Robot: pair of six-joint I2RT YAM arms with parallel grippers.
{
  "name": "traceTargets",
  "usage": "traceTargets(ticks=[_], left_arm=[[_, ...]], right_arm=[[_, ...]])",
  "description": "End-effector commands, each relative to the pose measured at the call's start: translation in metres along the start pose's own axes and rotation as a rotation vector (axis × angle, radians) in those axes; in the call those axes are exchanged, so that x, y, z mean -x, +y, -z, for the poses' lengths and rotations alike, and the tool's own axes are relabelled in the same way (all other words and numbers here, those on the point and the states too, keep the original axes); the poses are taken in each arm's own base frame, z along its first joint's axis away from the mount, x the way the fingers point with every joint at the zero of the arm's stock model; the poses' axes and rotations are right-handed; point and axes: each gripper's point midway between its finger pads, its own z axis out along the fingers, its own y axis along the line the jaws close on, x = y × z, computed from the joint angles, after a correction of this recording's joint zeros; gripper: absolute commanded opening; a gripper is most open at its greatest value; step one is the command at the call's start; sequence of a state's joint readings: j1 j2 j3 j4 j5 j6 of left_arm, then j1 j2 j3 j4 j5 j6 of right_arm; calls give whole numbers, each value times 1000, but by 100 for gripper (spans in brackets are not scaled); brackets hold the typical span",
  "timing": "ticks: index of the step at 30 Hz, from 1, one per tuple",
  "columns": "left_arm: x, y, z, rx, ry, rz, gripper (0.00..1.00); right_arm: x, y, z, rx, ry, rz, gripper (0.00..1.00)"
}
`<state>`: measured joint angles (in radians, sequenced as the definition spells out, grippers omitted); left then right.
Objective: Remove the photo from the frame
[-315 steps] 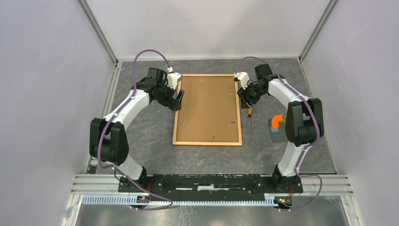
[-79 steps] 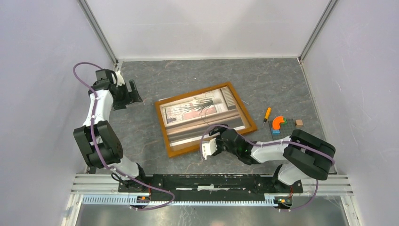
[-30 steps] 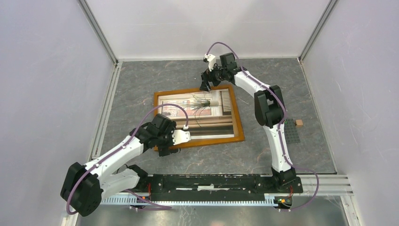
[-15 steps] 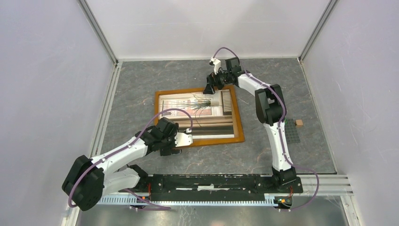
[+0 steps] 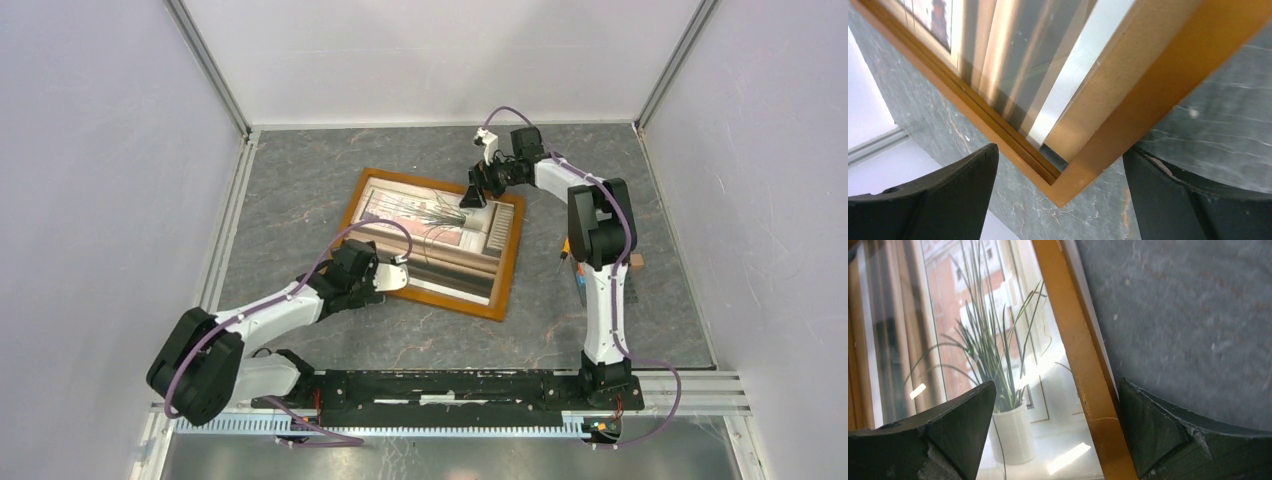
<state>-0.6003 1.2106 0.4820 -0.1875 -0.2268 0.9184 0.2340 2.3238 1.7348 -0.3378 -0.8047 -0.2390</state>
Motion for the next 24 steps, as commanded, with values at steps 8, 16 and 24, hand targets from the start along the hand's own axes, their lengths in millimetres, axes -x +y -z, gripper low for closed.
traceTargets(ticks=[8,16,24], left_arm=[[-9,43,-36,4,40,202,100],[-21,78,-27,-3,83,440,100],[-42,68,36,-45,77,703,100]], right_arm=[[-131,75,37,85,264,-329,98],[-146,108,58,54,215,-376,98],[-72,61,74,-61,95,-291,98]])
